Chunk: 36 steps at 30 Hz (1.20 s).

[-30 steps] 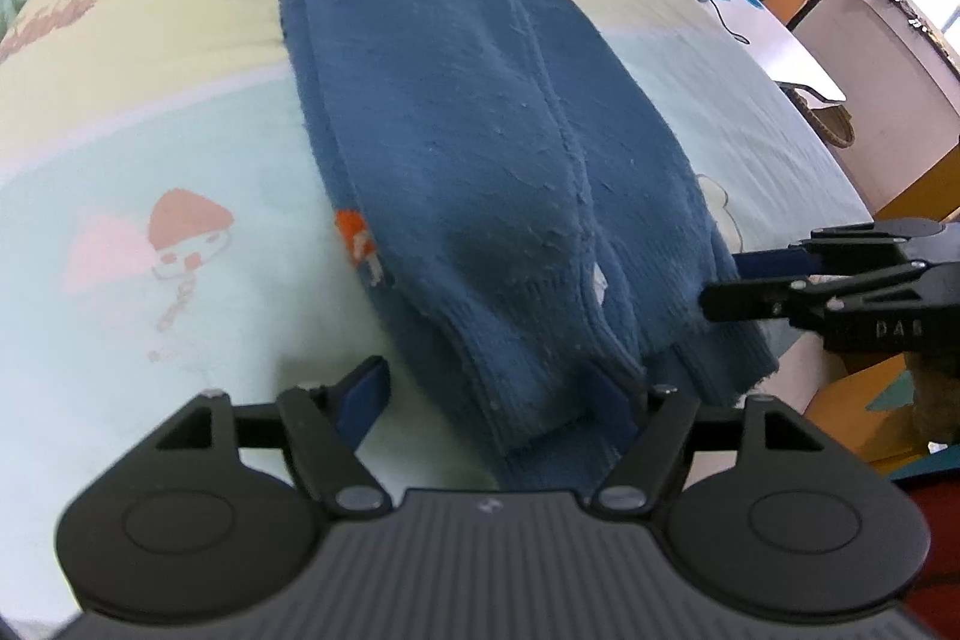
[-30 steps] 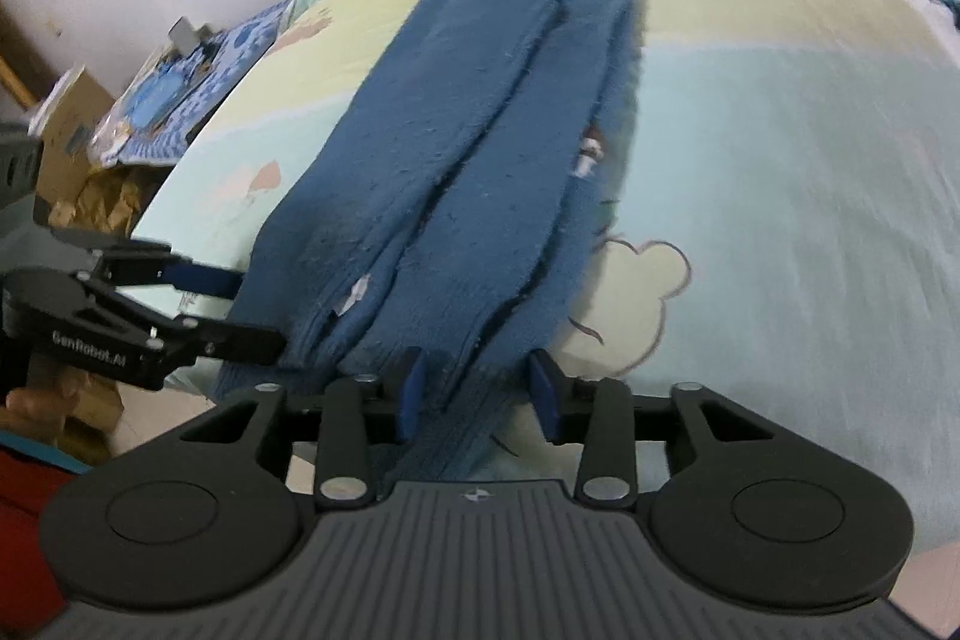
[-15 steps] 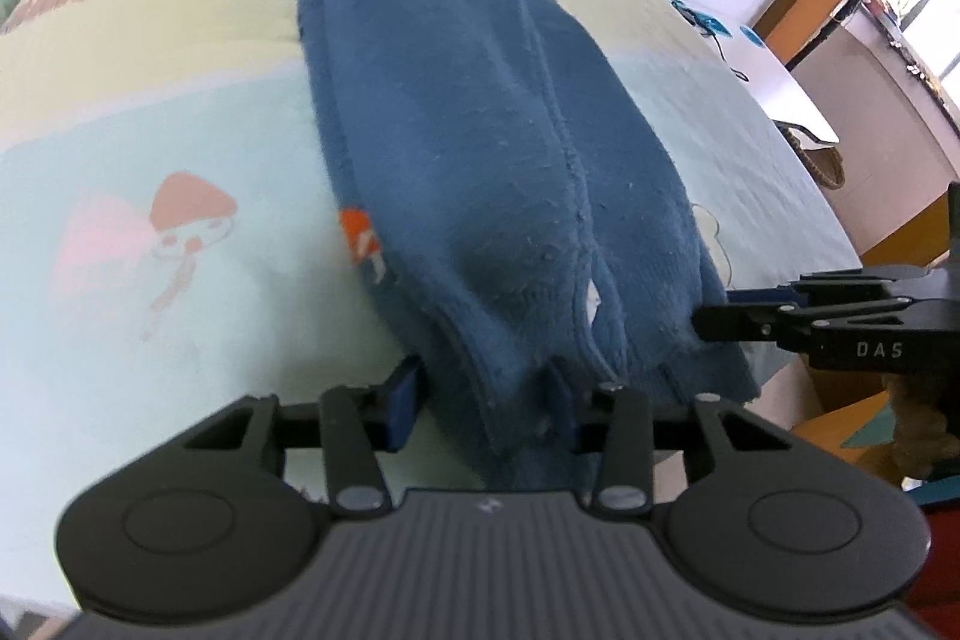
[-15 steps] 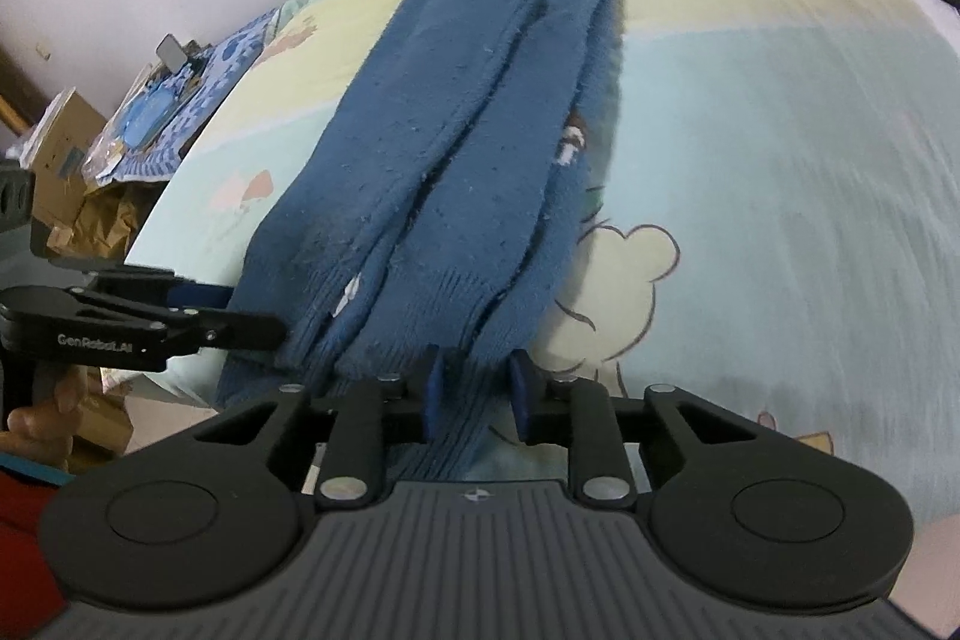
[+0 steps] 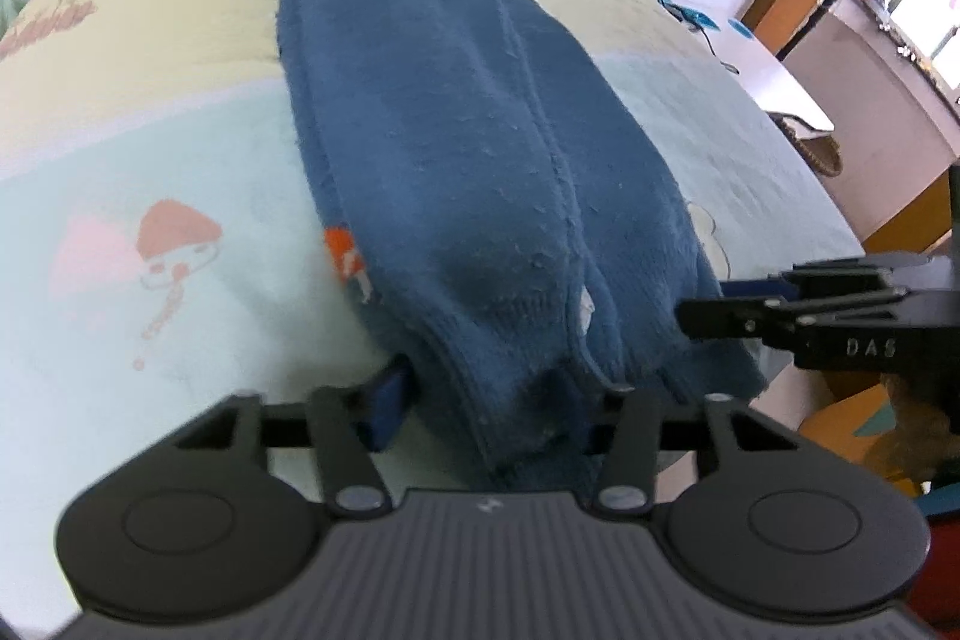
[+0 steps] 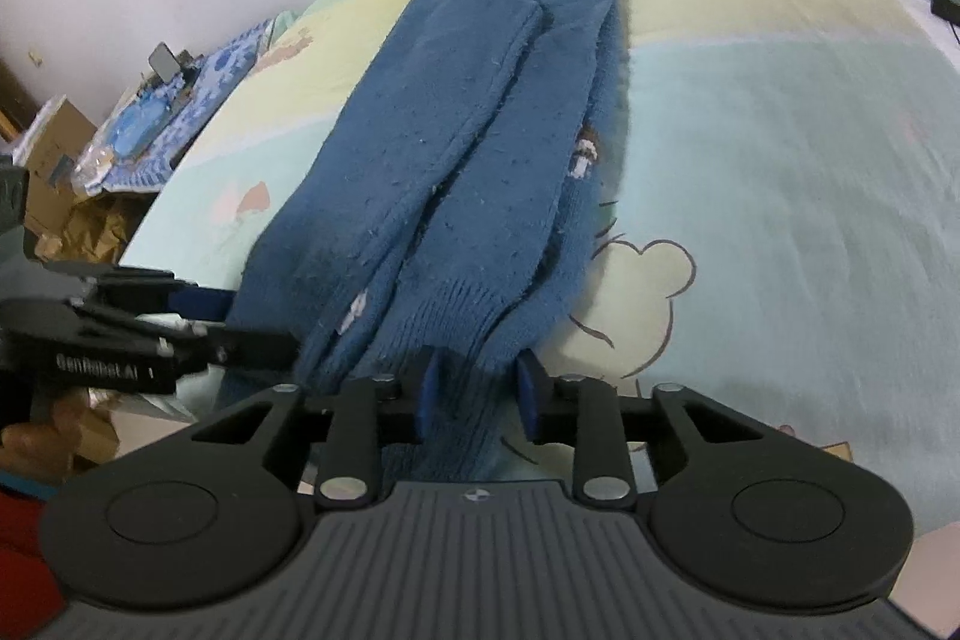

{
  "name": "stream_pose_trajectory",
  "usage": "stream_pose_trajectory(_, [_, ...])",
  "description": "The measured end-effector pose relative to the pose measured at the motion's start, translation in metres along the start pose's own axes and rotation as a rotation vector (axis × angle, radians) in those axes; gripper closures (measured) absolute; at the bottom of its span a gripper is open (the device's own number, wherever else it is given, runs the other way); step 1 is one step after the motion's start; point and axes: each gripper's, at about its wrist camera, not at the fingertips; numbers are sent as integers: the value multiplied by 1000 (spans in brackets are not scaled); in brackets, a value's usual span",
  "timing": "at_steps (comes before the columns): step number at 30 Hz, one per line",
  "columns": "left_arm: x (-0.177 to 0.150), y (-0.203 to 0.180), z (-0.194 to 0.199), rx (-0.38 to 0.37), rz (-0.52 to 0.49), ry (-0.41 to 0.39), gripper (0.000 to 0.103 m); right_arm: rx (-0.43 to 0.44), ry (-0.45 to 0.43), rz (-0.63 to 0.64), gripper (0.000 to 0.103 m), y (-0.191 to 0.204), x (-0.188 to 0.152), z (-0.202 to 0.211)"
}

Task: Fold clothes
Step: 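Grasp the sweater hem end with both grippers side by side, then lift the sweater hem with both grippers and fold it toward the collar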

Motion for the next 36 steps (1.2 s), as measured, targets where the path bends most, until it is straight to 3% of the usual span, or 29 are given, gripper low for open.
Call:
stream_pose_trajectory(5, [2,4,1,-17,13,3,80,-12,14,-34,83,0,1,0])
stream_pose_trajectory(10, [10,7,6,-31,8,15,91,9,43,-144,89,-7,9,2])
stream_pose_trajectory(17, [37,12,23,-51,25,-6,92,109,57,-271,90,-13,26,13])
stream_pose_trajectory(23, [59,17,39,-67,39,-24,93,229,37,-366,91,-23,60,26])
stream_pose_trajectory(31, [97,22,40,-57,100,-37,93,287,86,-304,91,-34,104,19])
stream_pose_trajectory(36, [128,29,34,-35,153,-62,93,331,73,-391,93,-51,136,10])
Point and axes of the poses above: each gripper's, at about its wrist camera, not at the fingertips, and z roughly against the way its jaws point, y to its left, x to its top, and after that the axes turned 4 degrees about -z, right-handed
